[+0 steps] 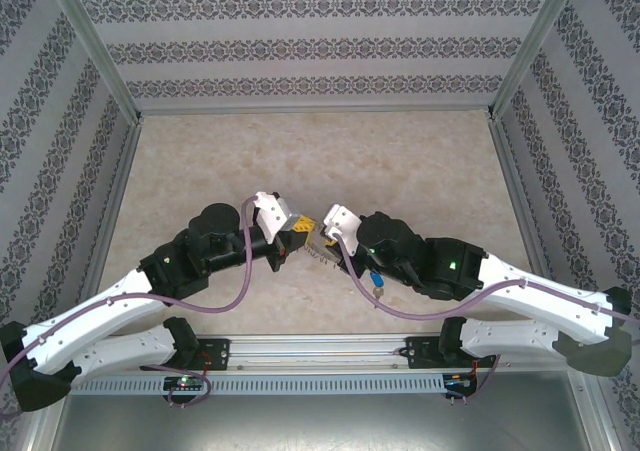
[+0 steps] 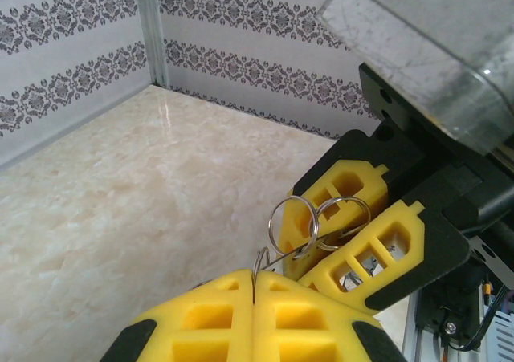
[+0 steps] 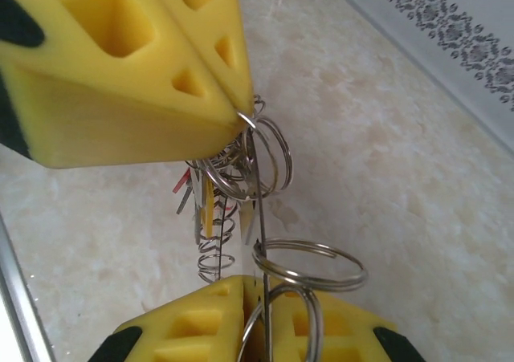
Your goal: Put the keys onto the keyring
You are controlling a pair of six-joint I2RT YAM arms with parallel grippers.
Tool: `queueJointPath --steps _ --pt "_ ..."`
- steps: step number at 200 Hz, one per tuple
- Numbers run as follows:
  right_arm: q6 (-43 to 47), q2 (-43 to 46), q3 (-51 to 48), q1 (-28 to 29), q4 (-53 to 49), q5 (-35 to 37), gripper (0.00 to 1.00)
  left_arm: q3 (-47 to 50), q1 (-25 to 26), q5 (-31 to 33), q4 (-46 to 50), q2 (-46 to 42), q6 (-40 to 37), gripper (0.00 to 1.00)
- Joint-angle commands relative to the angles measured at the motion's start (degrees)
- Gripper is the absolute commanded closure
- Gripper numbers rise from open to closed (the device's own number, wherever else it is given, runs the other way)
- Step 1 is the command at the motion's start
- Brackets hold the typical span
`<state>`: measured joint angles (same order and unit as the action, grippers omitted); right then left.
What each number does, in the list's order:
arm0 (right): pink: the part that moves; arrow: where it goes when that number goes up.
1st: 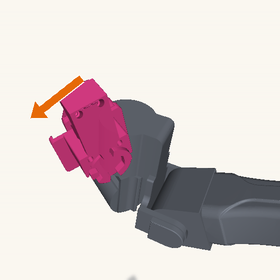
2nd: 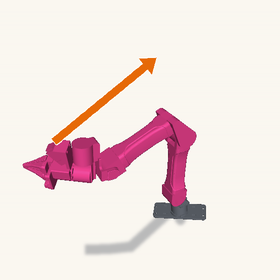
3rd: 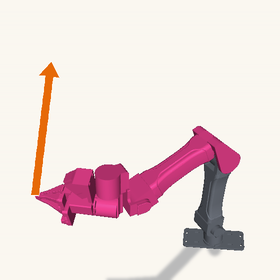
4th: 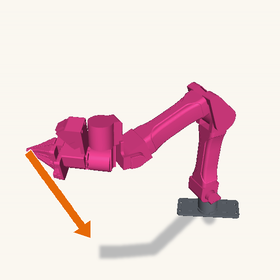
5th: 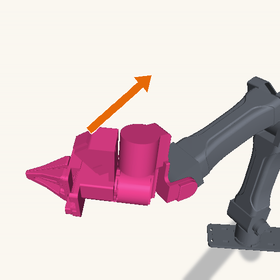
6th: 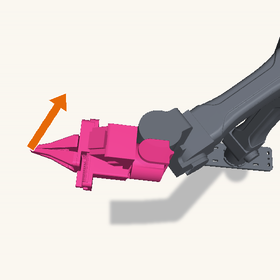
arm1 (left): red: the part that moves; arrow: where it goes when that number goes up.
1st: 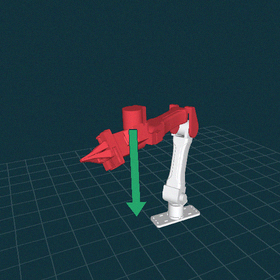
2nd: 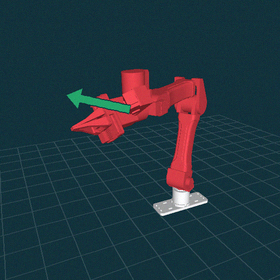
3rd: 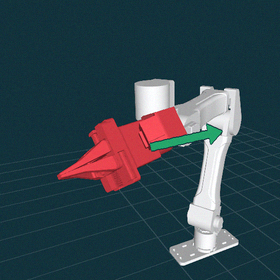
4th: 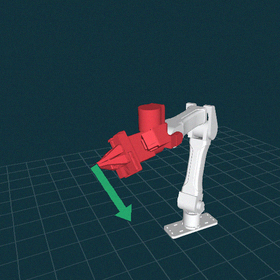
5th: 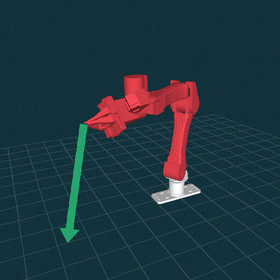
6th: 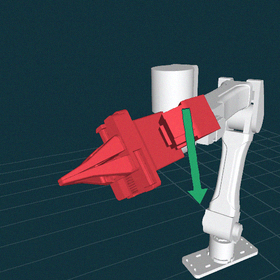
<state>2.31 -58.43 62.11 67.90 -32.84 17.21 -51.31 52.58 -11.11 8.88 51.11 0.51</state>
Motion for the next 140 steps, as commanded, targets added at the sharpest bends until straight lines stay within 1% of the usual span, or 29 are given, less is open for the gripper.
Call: queueJointPath --steps 1,16,54,82,140 --pt "1.38 0.87 -0.35 1.92 4.26 6.21 1.00 -1.81 0.91 4.66 2.13 0.69 0.11 1.00" --pt "1.57 1.16 -0.74 2.58 5.48 7.44 1.00 -2.13 1.53 5.94 2.52 1.33 -0.16 1.00" --pt "2.07 0.72 -1.11 3.74 7.63 7.84 1.00 -2.93 2.51 7.69 2.92 3.19 -0.28 1.00" --pt "2.52 0.60 -1.37 4.33 8.26 7.91 1.00 -3.21 2.53 8.92 3.24 3.56 -0.23 1.00" --pt "3.21 1.07 -1.99 5.94 9.35 11.21 1.00 -2.58 2.53 10.91 2.30 3.41 1.13 1.00"
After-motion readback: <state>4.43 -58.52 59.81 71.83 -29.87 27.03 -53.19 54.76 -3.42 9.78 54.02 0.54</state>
